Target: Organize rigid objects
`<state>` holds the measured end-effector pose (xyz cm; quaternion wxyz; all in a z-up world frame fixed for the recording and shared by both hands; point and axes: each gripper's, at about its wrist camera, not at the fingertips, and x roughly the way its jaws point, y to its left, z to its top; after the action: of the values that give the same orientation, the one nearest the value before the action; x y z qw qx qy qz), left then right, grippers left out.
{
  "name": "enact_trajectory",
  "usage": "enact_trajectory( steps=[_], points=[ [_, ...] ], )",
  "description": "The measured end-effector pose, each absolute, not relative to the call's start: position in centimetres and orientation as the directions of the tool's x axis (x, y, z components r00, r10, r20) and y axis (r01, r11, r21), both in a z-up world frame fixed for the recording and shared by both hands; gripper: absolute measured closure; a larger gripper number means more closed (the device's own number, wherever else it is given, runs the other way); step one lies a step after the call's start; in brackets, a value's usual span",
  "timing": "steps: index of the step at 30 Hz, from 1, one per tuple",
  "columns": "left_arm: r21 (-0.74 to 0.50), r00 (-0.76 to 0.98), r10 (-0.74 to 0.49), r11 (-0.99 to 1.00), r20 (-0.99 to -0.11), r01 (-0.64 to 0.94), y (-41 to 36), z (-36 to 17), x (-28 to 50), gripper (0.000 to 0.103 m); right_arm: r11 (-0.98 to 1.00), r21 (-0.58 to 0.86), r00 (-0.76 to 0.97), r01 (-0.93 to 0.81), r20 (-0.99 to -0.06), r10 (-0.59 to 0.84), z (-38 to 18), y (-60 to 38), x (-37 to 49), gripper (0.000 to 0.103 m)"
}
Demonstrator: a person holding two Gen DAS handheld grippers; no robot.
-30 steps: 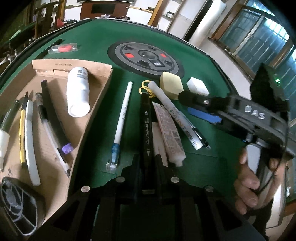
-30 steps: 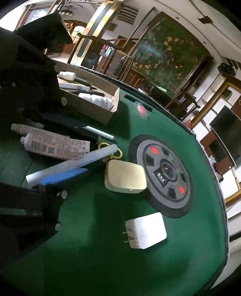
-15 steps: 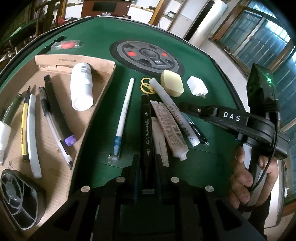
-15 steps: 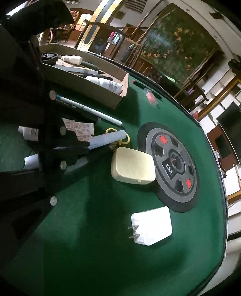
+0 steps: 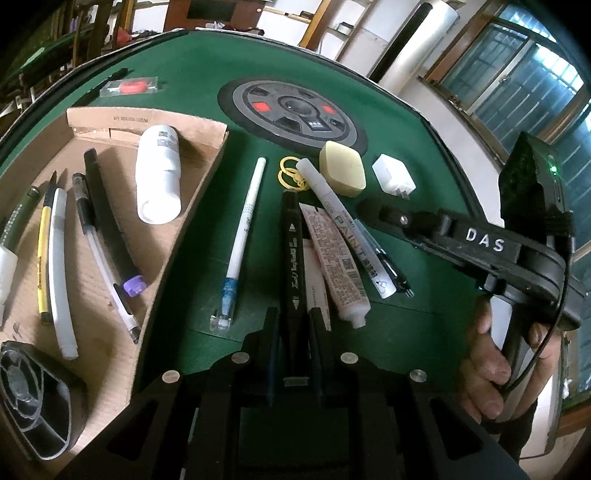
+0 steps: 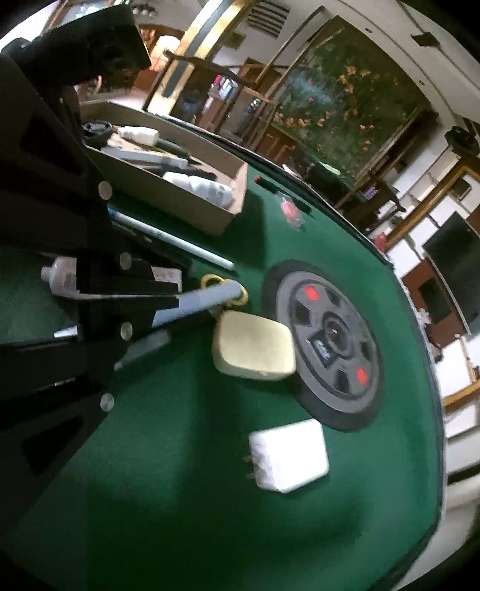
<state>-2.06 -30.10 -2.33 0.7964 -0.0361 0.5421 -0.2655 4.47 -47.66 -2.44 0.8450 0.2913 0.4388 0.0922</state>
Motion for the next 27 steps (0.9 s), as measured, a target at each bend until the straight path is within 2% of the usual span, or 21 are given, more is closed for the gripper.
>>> enact_trajectory(
  steps=[1,2,7,12,20,24,27],
  points=[
    [-0.345,0.271,-0.462,0.856,-0.844,0.384,-30.0,-2.3,-2.1,0.089,0.814,0.571,0.602,0.105,-0.689,0.405,-2.4,-47.7,4.4,0.069],
    [-0.348,0.272,-0.464,0.856,-0.843,0.383,-30.0,-2.2,-2.2,0.089,0.817,0.567,0.612,0.105,-0.684,0.397,-2.3,-47.8,4.4,0.059],
    [-0.356,0.292,-0.476,0.853,-0.829,0.381,-29.4,-1.4,-2.1,0.089,0.791,0.606,0.608,0.087,-0.661,0.44,-2.3,-48.4,4.2,0.061],
    [-0.371,0.307,-0.491,0.85,-0.815,0.375,-28.5,-0.6,-2.2,0.089,0.778,0.618,0.582,0.113,-0.676,0.452,-3.1,-49.1,4.4,0.079],
    [-0.387,0.312,-0.501,0.849,-0.807,0.36,-27.5,-0.2,-2.4,0.089,0.794,0.596,0.563,0.117,-0.699,0.441,-3.6,-48.7,4.5,0.08],
    [-0.388,0.319,-0.505,0.846,-0.802,0.365,-27.0,0.3,-2.6,0.089,0.806,0.589,0.621,0.051,-0.651,0.437,-1.8,-48.4,3.6,0.08],
    [-0.387,0.31,-0.502,0.847,-0.808,0.363,-26.8,0.1,-2.6,0.089,0.843,0.537,0.568,0.038,-0.706,0.424,-2.4,-47.3,4.1,0.08]
  ],
)
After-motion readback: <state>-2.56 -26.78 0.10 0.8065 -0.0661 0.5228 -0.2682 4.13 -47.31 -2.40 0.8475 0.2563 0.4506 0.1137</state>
